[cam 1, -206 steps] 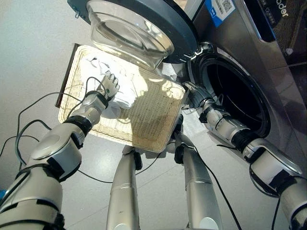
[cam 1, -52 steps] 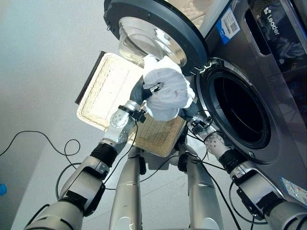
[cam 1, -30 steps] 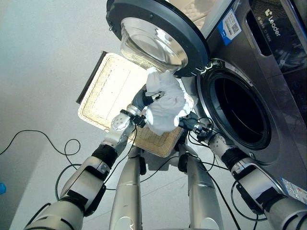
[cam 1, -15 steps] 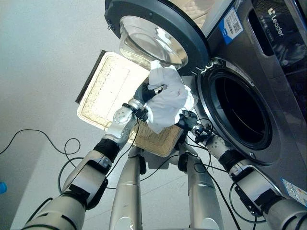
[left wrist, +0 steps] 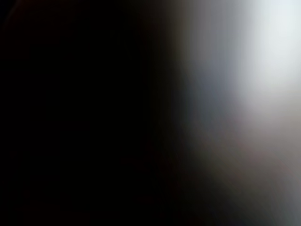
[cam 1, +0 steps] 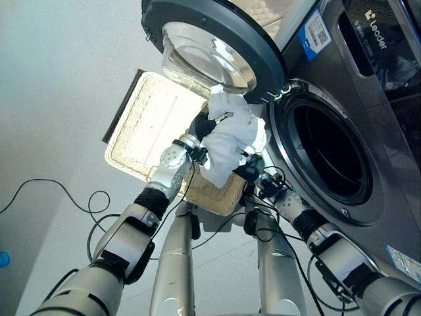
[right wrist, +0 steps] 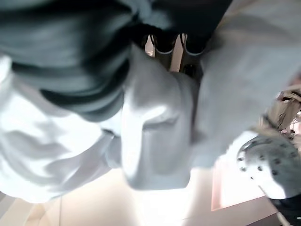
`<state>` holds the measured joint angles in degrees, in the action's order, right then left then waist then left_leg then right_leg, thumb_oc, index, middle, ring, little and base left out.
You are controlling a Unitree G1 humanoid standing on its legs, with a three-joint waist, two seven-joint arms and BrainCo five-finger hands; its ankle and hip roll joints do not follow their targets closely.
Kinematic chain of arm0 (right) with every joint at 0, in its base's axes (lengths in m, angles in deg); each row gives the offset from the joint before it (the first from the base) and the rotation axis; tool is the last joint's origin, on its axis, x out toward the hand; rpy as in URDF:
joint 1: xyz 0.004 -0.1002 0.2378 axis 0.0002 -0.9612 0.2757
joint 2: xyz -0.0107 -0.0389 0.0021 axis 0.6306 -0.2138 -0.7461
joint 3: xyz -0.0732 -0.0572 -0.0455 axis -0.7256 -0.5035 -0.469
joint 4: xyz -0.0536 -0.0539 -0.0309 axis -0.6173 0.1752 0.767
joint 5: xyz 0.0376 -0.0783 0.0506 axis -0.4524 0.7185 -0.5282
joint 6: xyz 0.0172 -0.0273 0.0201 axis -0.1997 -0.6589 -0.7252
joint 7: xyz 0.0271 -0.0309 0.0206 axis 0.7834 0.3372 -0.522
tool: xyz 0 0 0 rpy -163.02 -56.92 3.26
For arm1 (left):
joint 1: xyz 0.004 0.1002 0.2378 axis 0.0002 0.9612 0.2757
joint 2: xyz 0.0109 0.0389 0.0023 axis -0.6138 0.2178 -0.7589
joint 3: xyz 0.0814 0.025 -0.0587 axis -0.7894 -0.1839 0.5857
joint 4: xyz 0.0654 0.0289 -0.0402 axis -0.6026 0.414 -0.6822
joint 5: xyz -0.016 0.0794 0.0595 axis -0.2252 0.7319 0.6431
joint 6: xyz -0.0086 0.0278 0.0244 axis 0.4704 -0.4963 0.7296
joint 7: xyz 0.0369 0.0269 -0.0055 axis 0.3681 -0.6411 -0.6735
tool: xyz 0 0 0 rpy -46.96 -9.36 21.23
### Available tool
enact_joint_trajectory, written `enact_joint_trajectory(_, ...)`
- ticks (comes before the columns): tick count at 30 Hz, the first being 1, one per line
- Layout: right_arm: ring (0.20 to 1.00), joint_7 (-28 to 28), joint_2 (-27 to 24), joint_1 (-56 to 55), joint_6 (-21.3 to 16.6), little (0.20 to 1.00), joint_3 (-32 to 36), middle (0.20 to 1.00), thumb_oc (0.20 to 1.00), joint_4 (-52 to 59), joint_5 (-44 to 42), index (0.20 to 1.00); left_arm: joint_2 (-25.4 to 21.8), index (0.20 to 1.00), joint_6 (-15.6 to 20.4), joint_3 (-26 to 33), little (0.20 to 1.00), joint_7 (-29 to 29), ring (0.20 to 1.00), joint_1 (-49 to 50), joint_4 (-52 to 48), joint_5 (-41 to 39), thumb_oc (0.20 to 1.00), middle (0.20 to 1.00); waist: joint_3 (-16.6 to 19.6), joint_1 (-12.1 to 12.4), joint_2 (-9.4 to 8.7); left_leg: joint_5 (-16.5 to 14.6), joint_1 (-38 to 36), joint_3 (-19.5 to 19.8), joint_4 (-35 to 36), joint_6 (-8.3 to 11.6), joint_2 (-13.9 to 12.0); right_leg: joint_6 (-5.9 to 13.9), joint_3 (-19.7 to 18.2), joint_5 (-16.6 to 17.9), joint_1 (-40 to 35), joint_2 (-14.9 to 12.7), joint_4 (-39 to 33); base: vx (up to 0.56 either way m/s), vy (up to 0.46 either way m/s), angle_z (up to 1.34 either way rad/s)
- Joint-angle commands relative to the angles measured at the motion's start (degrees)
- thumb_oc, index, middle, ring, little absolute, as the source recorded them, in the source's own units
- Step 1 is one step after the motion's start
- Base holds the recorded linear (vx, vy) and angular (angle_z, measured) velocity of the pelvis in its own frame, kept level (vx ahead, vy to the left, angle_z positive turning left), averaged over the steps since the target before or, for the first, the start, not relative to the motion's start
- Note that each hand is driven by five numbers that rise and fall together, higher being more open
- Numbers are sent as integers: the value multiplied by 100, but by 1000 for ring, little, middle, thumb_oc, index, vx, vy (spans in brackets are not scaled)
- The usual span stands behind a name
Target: Put the clothes into the washing machine.
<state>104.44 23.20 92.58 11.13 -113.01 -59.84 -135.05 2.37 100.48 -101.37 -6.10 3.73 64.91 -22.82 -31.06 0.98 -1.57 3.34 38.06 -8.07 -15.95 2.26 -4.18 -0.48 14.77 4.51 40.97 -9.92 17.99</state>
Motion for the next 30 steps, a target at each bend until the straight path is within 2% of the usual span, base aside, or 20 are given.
enact_joint_trajectory(1,200,475,538,575,-208,200,170,200,200,1203,-384,200,349,200,-98,-405,200,139,200,195,163,572,200,200,127,-15,207,-141,5,-147,88,285,122,922,165,-373,-2,-163,566,0,0,0)
enact_joint_trajectory(14,200,292,496,620,-340,200,332,200,200,951,-634,200,302,200,-77,-461,200,237,200,138,206,812,200,200,127,-49,241,-139,-22,-184,110,283,114,935,123,-346,-22,-144,509,-2,1,-2)
enact_joint_trajectory(21,200,28,467,665,-561,200,409,200,200,731,-543,200,260,200,28,-554,200,151,200,66,225,1180,200,200,127,-79,250,-137,-15,-200,115,289,106,938,79,-328,-7,-121,481,-2,5,-2)
enact_joint_trajectory(27,200,-818,378,629,-1405,200,508,200,200,386,-552,200,97,200,123,-752,200,72,200,-4,194,1687,200,200,127,-133,265,-173,-31,-272,70,299,84,938,10,-312,-20,-91,452,0,4,-1)
enact_joint_trajectory(30,200,-935,391,527,-1617,200,607,200,200,169,-749,200,98,200,177,-803,200,33,200,15,204,1818,200,200,127,-164,290,-194,-56,-306,76,289,84,936,-27,-312,-18,-70,437,-3,41,-12)
